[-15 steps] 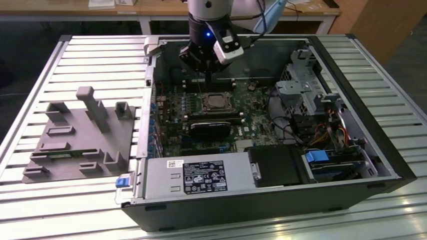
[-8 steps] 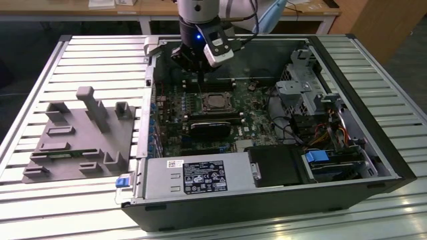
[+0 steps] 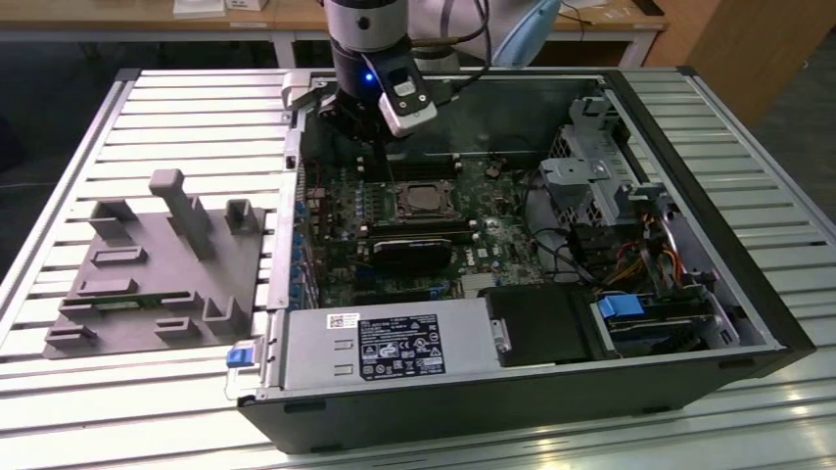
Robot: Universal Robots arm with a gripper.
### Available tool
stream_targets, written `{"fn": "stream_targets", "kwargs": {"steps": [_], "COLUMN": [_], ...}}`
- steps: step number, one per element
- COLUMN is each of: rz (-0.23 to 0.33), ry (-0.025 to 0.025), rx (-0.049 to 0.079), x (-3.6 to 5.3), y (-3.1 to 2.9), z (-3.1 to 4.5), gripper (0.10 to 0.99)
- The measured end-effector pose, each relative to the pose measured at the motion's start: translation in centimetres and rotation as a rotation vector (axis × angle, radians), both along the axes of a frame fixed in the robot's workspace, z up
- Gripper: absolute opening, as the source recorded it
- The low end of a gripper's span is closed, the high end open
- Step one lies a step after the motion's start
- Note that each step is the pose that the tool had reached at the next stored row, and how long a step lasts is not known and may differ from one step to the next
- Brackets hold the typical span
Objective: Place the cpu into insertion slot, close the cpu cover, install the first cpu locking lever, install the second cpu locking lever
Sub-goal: 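Install the first cpu locking lever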
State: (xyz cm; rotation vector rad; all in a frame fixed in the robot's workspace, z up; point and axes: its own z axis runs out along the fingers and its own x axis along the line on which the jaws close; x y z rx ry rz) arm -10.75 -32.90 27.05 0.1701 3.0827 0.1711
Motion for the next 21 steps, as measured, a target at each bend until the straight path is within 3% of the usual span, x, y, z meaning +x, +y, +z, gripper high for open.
{"fn": "stream_targets", "kwargs": {"steps": [4,5,10,18,21], "rz": [0.000,0.001,0.001,0.000,0.000], "ry": [-0.0050,-0.0081,-0.0085,-0.0093,-0.0104], "rx": [0.026,0.044,0.048,0.127,0.146], "x": [-0.82,-1.15,-1.16,-1.15,-1.15], "y": [-0.01,-0.03,-0.04,-0.04,-0.06], "z": [-0.19,-0.29,-0.32,-0.65,-0.82], "gripper": [0.106,0.106,0.106,0.106,0.106]}}
